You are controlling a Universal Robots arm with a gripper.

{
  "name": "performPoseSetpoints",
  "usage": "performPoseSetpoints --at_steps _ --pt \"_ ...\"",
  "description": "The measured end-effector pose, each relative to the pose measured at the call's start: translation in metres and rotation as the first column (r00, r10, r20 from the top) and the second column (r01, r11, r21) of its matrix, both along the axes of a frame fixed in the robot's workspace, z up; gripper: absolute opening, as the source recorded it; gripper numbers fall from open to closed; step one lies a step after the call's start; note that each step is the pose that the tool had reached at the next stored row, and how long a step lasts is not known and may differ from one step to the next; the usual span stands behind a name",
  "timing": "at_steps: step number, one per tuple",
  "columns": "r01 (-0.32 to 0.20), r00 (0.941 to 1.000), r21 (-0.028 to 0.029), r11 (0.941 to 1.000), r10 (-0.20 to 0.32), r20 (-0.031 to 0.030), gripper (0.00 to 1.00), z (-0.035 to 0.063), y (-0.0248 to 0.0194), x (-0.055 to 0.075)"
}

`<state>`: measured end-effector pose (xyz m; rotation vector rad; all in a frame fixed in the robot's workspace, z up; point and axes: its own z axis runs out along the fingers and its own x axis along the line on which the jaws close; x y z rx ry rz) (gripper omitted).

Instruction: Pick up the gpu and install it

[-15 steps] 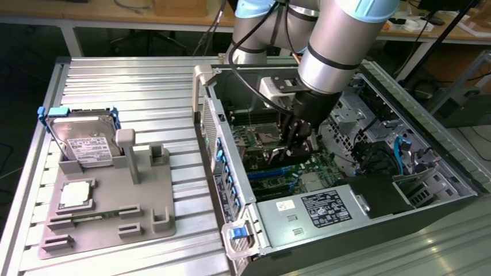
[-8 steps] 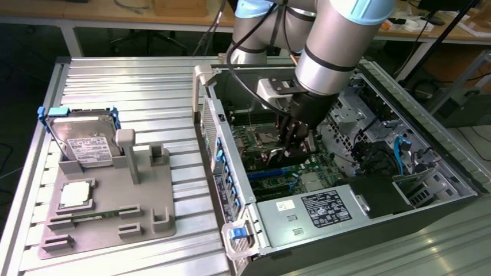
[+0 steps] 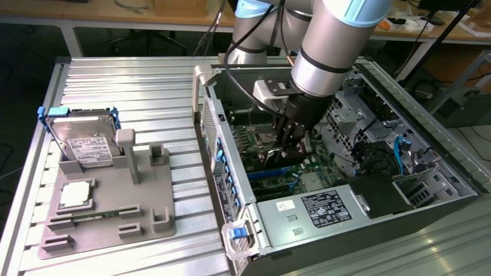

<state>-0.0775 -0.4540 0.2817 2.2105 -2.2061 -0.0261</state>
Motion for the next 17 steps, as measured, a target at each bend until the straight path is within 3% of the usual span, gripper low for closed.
performPoseSetpoints --at_steps 17 --pt "0.0 1.0 0.0 1.0 0.0 0.0 0.27 -0.0039 0.0002 -0.002"
